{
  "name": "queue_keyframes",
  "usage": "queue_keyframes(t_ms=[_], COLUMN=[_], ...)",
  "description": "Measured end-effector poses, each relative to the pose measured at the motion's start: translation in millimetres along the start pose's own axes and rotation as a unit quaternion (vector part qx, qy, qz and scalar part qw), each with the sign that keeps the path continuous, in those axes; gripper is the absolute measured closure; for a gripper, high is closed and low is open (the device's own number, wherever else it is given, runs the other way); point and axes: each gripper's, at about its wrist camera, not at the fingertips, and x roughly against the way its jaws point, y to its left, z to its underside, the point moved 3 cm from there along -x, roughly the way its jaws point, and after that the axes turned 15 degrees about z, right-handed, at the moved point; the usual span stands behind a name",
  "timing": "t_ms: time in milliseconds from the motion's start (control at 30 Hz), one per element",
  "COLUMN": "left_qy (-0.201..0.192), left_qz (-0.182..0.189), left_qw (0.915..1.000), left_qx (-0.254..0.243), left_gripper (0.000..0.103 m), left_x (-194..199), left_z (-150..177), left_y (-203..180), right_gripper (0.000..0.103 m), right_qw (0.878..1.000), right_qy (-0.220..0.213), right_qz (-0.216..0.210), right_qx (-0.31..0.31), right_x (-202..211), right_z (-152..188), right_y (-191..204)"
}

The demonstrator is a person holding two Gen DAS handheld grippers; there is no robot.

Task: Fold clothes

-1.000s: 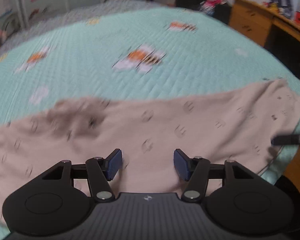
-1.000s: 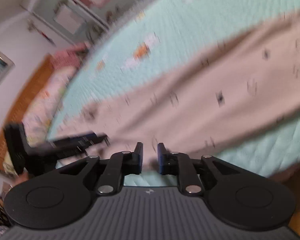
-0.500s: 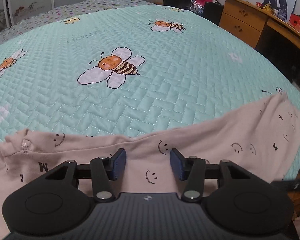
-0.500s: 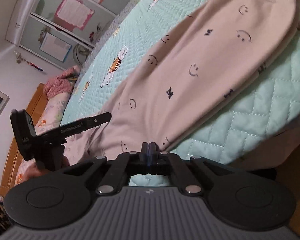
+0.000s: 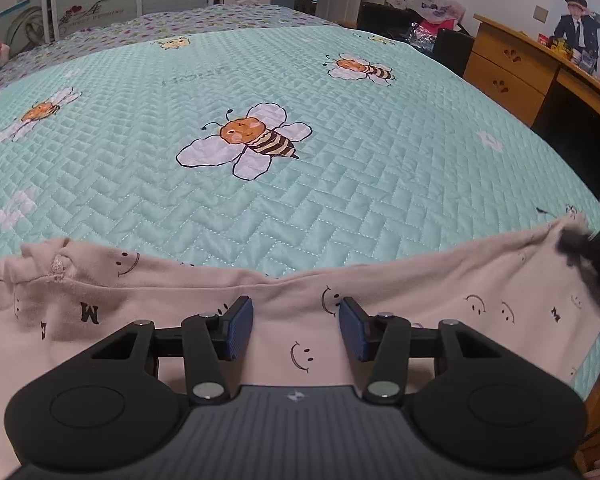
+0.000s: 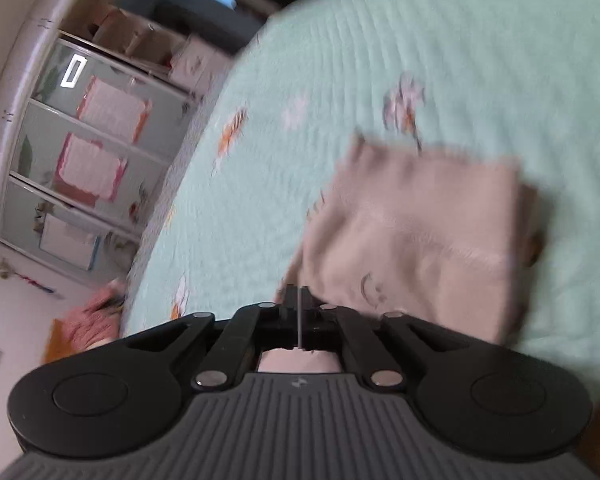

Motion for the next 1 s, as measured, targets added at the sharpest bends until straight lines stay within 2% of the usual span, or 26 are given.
queue_keyframes(t_ms=[67,133,200,233,267,300,333,367,400,467,533,600,633,767,933,1000], left_qy=[0.003,0.007,0.001,-0.009,-0.014,-0.015,-0.005,0.016,0.035,0.032,0.031,0.031,0.030,0.024,0.027,0.025], left_qz=[-0.006,-0.015,-0.026,-0.022,-0.010,0.010,0.022,0.028,0.028,0.032,0.038,0.040,0.042,0.059,0.063,0.062], left_qw=[1.0000,0.9999,0.9994,0.9990,0.9982,0.9964,0.9948,0.9934,0.9929,0.9942,0.9945,0.9954,0.9961,0.9977,0.9972,0.9967], left_qx=[-0.004,-0.006,-0.022,-0.038,-0.058,-0.082,-0.099,-0.110,-0.110,-0.097,-0.093,-0.081,-0.071,-0.024,0.031,0.046], left_gripper=[0.050,0.050,0.050,0.050,0.050,0.048,0.046,0.046,0.046,0.044,0.043,0.043,0.043,0.043,0.043,0.043], left_x=[-1.0,0.6,6.3,10.2,12.1,12.3,8.3,0.8,-6.7,-10.0,-7.8,-4.5,-2.0,14.1,31.8,40.0], left_z=[-0.7,-2.6,-4.7,-5.7,-5.6,-4.6,-2.0,1.9,6.2,11.0,10.1,7.2,5.7,7.3,13.5,15.3], left_y=[-2.6,-5.7,-16.7,-26.0,-36.5,-48.1,-56.2,-61.3,-62.3,-56.3,-53.2,-50.7,-49.1,-38.8,-14.4,-5.1], right_gripper=[0.086,0.083,0.077,0.067,0.059,0.057,0.066,0.083,0.083,0.079,0.067,0.060,0.053,0.052,0.043,0.042], right_qw=[0.998,0.997,0.997,0.998,0.998,0.997,0.996,0.996,0.997,1.000,0.998,0.995,0.994,0.994,0.994,0.994], right_qy=[-0.009,-0.018,-0.023,-0.015,-0.005,0.009,0.025,0.026,0.019,-0.007,-0.059,-0.092,-0.096,-0.079,-0.093,-0.097], right_qz=[-0.058,-0.081,-0.073,-0.062,-0.049,-0.024,0.008,0.017,0.012,0.004,0.001,0.024,0.036,0.049,0.050,0.043], right_qx=[-0.015,-0.010,0.007,0.024,0.044,0.066,0.089,0.086,0.068,0.029,-0.017,-0.039,-0.045,-0.048,-0.026,-0.020], right_x=[15.8,31.8,44.7,43.8,40.0,36.3,32.8,35.0,40.4,53.9,73.4,80.8,79.9,59.5,48.8,37.6], right_z=[4.0,8.2,9.8,14.0,19.8,25.2,30.3,32.3,32.6,31.0,24.9,15.3,10.7,-0.8,-13.7,-16.3], right_y=[1.1,-0.9,-6.6,-6.2,-4.2,-5.7,-9.2,-14.8,-21.7,-35.1,-48.1,-60.1,-65.5,-74.0,-66.2,-62.4])
